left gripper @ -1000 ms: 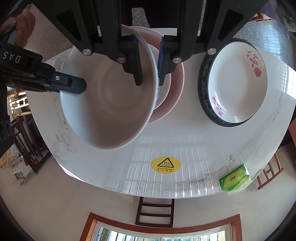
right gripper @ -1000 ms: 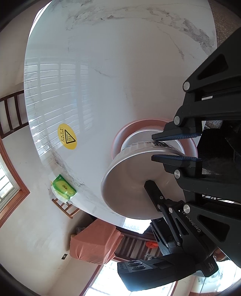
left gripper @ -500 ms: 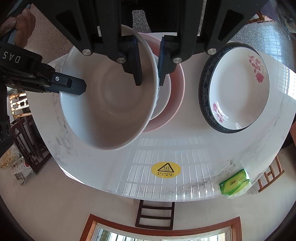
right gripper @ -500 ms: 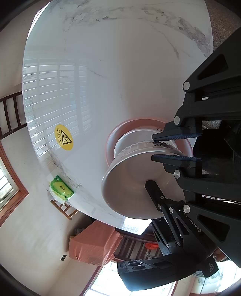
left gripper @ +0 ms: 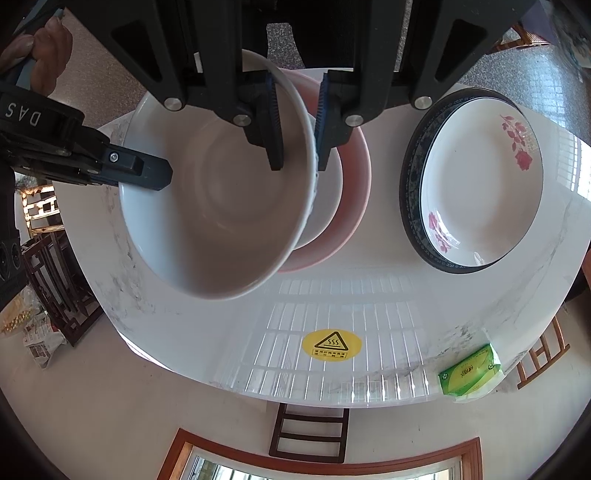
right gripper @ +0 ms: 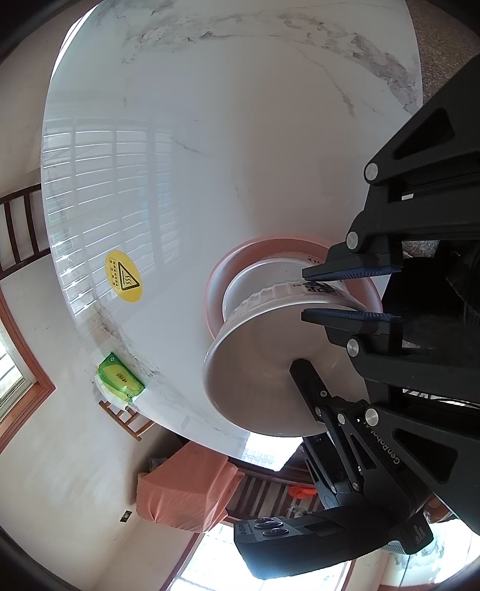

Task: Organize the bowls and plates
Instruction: 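Carry the blue-cartoon bowl over the bowl stack and lower it inside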

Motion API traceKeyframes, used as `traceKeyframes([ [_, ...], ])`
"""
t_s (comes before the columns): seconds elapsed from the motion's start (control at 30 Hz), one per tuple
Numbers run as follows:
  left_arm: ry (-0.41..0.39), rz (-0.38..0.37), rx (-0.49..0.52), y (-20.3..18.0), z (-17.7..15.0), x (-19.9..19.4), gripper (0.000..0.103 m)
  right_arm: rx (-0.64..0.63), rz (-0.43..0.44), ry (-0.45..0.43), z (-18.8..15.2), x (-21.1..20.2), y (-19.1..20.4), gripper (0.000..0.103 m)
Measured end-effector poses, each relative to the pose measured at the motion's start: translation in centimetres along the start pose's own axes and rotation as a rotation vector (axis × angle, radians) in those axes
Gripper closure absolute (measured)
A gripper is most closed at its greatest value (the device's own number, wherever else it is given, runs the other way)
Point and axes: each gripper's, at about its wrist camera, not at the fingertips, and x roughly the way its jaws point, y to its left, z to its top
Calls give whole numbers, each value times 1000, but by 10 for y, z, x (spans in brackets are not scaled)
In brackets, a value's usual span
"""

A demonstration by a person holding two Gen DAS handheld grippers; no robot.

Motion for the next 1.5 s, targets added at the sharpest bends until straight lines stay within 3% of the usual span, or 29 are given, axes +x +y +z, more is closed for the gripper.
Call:
traceKeyframes([
  [0.77, 24, 13, 10, 0, -3, 10, 86, 20, -8, 21, -1, 12, -4, 89],
  [1.07, 10, 74, 55, -6, 0, 10, 80, 24, -14, 19, -3, 11, -3, 89],
  [1.17, 4, 96, 82, -7, 0, 10, 74, 27, -9, 17, -4, 10, -3, 89],
  [1.5, -71, 69, 80, -2, 5, -17, 69, 26, 16, -12, -2, -1, -2, 89],
])
